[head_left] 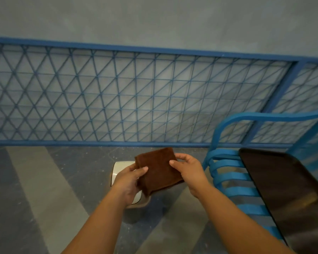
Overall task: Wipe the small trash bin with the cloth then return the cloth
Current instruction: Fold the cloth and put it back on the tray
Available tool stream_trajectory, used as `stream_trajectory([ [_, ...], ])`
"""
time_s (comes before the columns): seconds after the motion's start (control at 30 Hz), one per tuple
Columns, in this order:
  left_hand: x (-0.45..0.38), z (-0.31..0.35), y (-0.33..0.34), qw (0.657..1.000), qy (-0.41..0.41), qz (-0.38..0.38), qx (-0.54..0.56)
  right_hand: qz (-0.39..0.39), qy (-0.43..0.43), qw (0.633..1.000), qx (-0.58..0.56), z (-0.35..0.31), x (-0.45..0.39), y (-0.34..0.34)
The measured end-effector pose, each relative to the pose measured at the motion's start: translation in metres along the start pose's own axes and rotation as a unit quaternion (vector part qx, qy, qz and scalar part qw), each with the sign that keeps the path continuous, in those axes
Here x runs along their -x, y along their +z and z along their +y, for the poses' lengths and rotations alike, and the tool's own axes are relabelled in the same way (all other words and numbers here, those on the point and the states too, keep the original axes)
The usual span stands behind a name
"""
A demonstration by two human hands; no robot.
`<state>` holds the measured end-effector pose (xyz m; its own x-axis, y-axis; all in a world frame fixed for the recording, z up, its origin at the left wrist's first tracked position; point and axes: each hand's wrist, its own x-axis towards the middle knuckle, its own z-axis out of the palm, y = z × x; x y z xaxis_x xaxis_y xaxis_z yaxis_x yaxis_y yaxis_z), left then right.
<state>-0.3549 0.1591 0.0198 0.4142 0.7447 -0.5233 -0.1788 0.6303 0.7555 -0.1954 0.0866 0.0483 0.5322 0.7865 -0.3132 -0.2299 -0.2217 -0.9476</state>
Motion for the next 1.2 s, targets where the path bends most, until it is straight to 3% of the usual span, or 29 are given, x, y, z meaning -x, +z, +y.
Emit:
stream_trajectory([
  [0.2,-0.009,-0.002,0.085,0.998,0.055,0.031,0.006,0.022,-0.07,0.994,0.087,-0.042,-0.002,-0.071],
  [0.37,-0.006,-0.027,0.174,0.996,0.056,-0.008,-0.067,-0.016,-0.04,0.983,0.176,-0.07,-0.002,-0.173],
  [0.5,0.0,-0.066,0.242,0.991,0.028,-0.06,-0.115,0.043,-0.015,0.969,0.242,-0.074,0.004,-0.264],
  [0.7,-0.005,-0.141,0.324,0.978,-0.013,-0.101,-0.183,0.137,0.017,0.962,0.236,-0.047,0.016,-0.351],
  [1.03,-0.036,-0.212,0.377,0.918,0.036,-0.048,-0.393,0.176,0.084,0.916,0.349,0.016,-0.008,-0.415],
  [1.13,-0.04,-0.221,0.377,0.88,0.065,-0.048,-0.468,0.156,0.105,0.896,0.401,0.028,-0.013,-0.42],
  [1.2,-0.038,-0.226,0.376,0.834,0.154,-0.043,-0.527,0.161,0.095,0.871,0.454,0.032,-0.016,-0.423],
])
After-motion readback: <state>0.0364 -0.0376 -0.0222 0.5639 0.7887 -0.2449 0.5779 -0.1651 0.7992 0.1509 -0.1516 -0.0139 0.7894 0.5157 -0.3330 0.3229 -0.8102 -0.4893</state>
